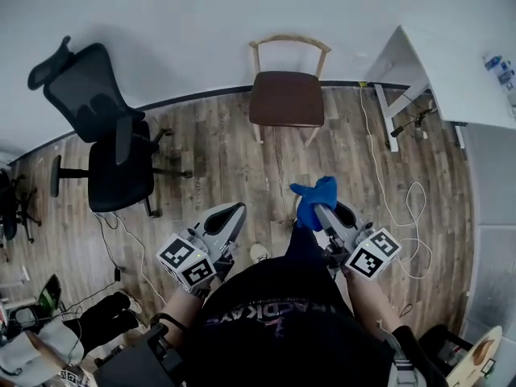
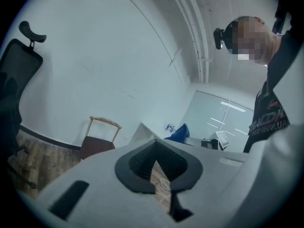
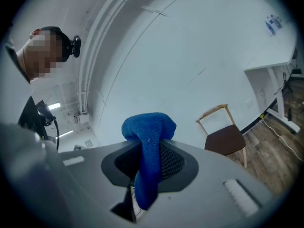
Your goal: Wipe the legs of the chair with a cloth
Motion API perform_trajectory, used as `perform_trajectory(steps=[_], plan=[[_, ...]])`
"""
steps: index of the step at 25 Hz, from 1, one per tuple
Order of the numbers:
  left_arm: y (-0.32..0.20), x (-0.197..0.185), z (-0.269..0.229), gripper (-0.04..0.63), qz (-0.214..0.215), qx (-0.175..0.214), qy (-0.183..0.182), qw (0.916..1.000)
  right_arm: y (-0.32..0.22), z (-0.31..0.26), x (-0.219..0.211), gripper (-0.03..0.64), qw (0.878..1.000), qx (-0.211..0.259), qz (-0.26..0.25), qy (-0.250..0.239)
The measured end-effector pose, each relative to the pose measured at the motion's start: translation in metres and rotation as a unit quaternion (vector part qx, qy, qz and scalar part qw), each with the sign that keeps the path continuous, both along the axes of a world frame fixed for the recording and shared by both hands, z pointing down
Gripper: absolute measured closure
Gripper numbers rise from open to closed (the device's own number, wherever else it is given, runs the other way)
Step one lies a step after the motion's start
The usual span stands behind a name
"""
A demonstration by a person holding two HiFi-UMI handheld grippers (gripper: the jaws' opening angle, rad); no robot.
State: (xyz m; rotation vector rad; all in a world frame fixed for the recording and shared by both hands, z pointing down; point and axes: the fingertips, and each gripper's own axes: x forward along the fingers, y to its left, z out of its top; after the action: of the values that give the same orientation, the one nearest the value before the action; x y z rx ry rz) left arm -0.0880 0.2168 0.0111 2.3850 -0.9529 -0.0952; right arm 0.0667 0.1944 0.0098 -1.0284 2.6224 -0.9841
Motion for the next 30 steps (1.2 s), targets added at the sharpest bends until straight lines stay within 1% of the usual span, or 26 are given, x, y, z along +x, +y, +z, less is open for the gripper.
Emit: perform_trajectory(steps=[4, 7, 12, 15, 21, 26, 30], plan=[[0.034, -0.007, 0.008, 0.597, 0.019, -0.009, 0.008, 0.9997, 0.043, 0.001, -0.011, 0.535, 1.000, -0.003, 0.007, 0.007], [0.052, -0.004, 0.008, 0.598, 0.033, -0.008, 0.013, 0.9993, 0.065, 0.003, -0.014, 0.535, 1.000, -0.004, 0.009, 0.010], [0.077, 0.006, 0.004, 0.597, 0.047, -0.008, 0.019, 0.9987, 0.095, 0.005, -0.018, 0.535, 1.000, -0.007, -0.006, 0.017], [0.080, 0.010, 0.003, 0.597, 0.048, 0.004, 0.019, 0.9987, 0.103, 0.006, -0.021, 0.535, 0.999, -0.002, -0.022, 0.028], [0.085, 0.007, 0.002, 0.597, 0.041, 0.006, 0.025, 0.9988, 0.114, 0.000, -0.030, 0.535, 0.997, 0.010, -0.053, 0.048], [0.087, 0.001, 0.004, 0.597, 0.034, 0.001, 0.025, 0.9991, 0.115, 0.002, -0.035, 0.535, 0.997, 0.009, -0.055, 0.049], [0.090, -0.002, 0.001, 0.597, 0.037, 0.008, 0.021, 0.9991, 0.119, 0.000, -0.039, 0.535, 0.997, 0.008, -0.060, 0.046]])
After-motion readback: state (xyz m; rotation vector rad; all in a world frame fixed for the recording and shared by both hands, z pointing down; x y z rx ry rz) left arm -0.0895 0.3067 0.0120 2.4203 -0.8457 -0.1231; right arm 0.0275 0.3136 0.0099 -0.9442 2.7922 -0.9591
